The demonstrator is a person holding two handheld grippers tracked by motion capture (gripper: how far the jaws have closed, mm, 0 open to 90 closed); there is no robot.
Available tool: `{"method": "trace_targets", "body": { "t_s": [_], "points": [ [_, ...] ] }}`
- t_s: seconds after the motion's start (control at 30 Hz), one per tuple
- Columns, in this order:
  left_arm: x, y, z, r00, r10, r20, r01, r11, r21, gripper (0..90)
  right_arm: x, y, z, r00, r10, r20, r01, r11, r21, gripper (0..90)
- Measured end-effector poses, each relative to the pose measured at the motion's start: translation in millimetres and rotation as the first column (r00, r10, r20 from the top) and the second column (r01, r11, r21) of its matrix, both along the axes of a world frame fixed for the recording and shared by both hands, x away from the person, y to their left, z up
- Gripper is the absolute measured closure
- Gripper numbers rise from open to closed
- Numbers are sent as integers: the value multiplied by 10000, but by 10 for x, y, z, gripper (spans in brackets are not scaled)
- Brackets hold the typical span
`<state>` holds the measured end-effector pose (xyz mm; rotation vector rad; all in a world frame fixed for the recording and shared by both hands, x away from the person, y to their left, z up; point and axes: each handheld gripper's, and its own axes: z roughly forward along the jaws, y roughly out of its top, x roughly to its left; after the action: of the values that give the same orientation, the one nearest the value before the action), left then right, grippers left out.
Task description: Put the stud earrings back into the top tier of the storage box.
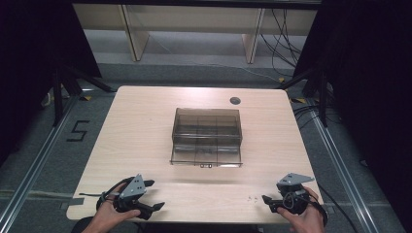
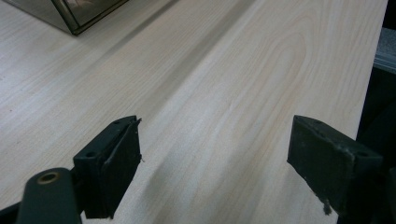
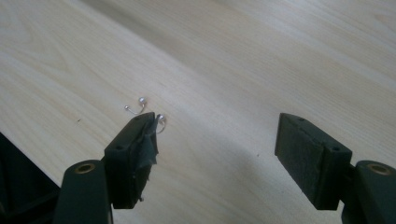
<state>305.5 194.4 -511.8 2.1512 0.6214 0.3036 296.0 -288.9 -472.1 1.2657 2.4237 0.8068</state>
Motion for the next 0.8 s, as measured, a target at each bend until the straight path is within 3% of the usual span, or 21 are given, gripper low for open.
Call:
{"method": "trace_targets", "body": {
  "t_s": [0.17,0.23,0.3,0.33,0.37,0.4,0.43,0.47,0.5,0.53,0.77,0.8],
  "points": [
    [4,11,6,10000,-60,79,59,9998,181,166,-12,34,41,9999,116,-21,-116,9997,-200,322],
    [-9,-11,-5,10000,1,35,-1,9999,-128,166,-11,49,52,9998,192,-45,-193,9994,-271,333],
    [-10,-13,-6,10000,6,18,-6,9999,-150,166,-15,61,67,9997,212,-113,-215,9994,-272,337],
    [-2,-6,1,10000,-57,44,57,10000,-35,166,-9,67,74,9995,304,1,-304,9991,-301,340],
    [0,1,4,10000,-38,43,38,9999,123,166,-26,116,88,9998,96,-181,-97,9999,-48,348],
    [2,4,5,10000,-51,64,50,9998,169,166,-13,108,119,9990,313,-307,-320,9992,-229,352],
    [-1,1,2,10000,-43,50,43,10000,55,166,-10,132,77,9997,231,105,-231,9997,-32,353],
    [2,0,1,10000,-14,32,14,10000,26,166,-12,147,110,9993,302,-217,-306,9993,-190,351],
    [2,0,1,10000,-14,32,14,10000,26,166,-12,147,110,9993,302,-217,-306,9993,-190,351],
    [-2,-8,0,10000,13,2,-13,10000,-61,166,1,188,129,9984,372,-432,-371,9993,30,349],
    [4,-13,-11,10000,-82,-52,82,9999,-67,166,118,262,169,9944,961,-436,-984,9937,-541,378],
    [23,10,5,9995,-313,47,312,9992,249,166,149,300,188,9930,1057,-531,-1093,9916,-688,406]
  ]
}}
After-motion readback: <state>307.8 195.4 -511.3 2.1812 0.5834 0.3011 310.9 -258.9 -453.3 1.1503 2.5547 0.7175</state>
